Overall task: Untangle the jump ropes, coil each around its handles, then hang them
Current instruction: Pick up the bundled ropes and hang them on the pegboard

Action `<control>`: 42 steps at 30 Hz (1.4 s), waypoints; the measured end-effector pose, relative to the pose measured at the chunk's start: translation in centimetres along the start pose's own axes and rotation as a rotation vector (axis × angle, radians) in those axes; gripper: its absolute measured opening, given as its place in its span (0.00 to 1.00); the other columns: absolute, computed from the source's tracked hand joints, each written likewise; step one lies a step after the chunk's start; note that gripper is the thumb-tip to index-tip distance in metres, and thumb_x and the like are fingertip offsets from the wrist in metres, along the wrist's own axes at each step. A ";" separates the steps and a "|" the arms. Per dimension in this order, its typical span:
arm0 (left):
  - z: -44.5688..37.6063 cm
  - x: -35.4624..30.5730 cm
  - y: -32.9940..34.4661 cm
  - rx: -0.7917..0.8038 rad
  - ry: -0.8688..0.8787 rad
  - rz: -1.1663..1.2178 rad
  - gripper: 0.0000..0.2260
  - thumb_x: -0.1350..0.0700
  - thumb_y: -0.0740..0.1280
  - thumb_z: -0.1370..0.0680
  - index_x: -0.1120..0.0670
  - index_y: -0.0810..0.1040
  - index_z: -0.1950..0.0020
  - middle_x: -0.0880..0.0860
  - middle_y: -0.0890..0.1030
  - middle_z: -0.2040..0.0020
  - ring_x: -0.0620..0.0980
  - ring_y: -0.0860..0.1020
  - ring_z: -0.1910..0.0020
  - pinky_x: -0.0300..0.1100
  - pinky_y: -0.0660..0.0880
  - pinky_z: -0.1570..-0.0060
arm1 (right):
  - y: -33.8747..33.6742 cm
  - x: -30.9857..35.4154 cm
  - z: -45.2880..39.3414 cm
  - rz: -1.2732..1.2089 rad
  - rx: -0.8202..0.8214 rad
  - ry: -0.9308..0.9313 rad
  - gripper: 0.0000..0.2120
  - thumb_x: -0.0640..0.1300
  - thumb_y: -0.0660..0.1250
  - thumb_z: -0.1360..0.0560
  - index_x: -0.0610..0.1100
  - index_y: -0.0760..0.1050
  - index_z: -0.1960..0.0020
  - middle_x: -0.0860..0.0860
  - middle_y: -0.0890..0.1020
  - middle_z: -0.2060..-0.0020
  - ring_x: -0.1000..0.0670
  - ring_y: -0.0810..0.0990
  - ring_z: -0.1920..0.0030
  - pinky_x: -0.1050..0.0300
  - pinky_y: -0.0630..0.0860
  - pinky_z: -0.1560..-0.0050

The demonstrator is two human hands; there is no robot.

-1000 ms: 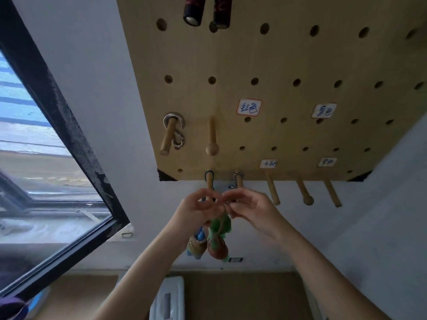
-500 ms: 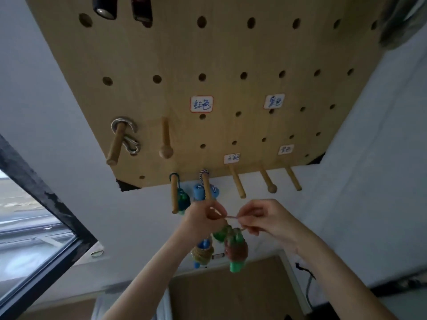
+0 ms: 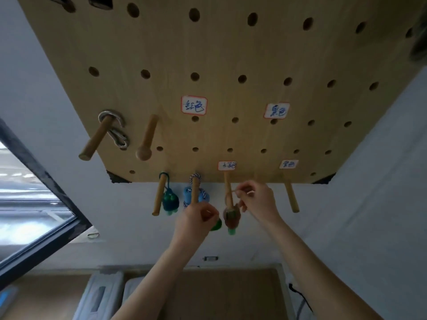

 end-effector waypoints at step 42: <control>-1.7 -6.4 5.1 0.102 0.002 0.077 0.07 0.63 0.64 0.25 0.54 0.78 0.57 0.48 0.82 0.61 0.44 0.79 0.63 0.39 0.77 0.58 | -6.6 -3.4 1.3 0.154 0.013 0.066 0.11 0.46 0.74 0.33 0.46 0.73 0.67 0.53 0.77 0.71 0.57 0.76 0.70 0.66 0.68 0.68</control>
Point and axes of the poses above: each hand's wrist, its own z-axis away from the middle knuckle, its own y-axis out of the palm, x = y × z, the point moved 3 cm from there along -z, towards the middle knuckle
